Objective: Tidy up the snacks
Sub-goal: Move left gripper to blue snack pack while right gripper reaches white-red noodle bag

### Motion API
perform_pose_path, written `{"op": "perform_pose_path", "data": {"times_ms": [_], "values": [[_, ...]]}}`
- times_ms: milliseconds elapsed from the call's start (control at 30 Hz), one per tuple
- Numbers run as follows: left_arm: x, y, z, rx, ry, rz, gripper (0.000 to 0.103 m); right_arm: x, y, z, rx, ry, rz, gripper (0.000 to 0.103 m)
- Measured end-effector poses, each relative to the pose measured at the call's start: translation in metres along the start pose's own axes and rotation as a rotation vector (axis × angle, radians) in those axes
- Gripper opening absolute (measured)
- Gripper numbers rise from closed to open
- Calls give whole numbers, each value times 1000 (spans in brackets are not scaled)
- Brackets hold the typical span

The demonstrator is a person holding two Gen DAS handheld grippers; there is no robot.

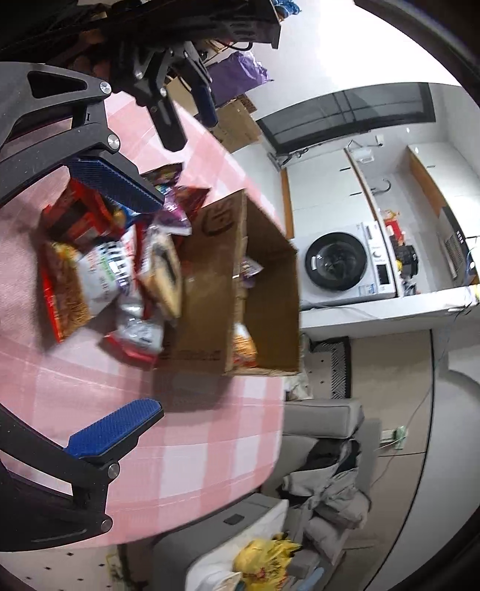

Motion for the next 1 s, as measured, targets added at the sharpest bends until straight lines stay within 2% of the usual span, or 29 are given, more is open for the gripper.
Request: {"op": "perform_pose_path", "data": {"times_ms": [367, 667, 1000], "values": [[-13, 15, -14, -18, 23, 50, 103, -21, 17, -10, -17, 7, 66, 103], [-24, 28, -22, -38, 47, 94, 103, -35, 37, -13, -76, -24, 128, 103], [-31, 38, -31, -80, 67, 133, 103, -54, 58, -6, -56, -42, 204, 103]]}}
Point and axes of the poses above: each gripper's, at about its wrist camera, not at the fingertips, and y roughly the way its jaws point, z to its left, x to its top, the point moved 6 cm from there along y, roughly the way its jaws point, and after that the axes turned 8 degrees about y, right-handed, at the moved point
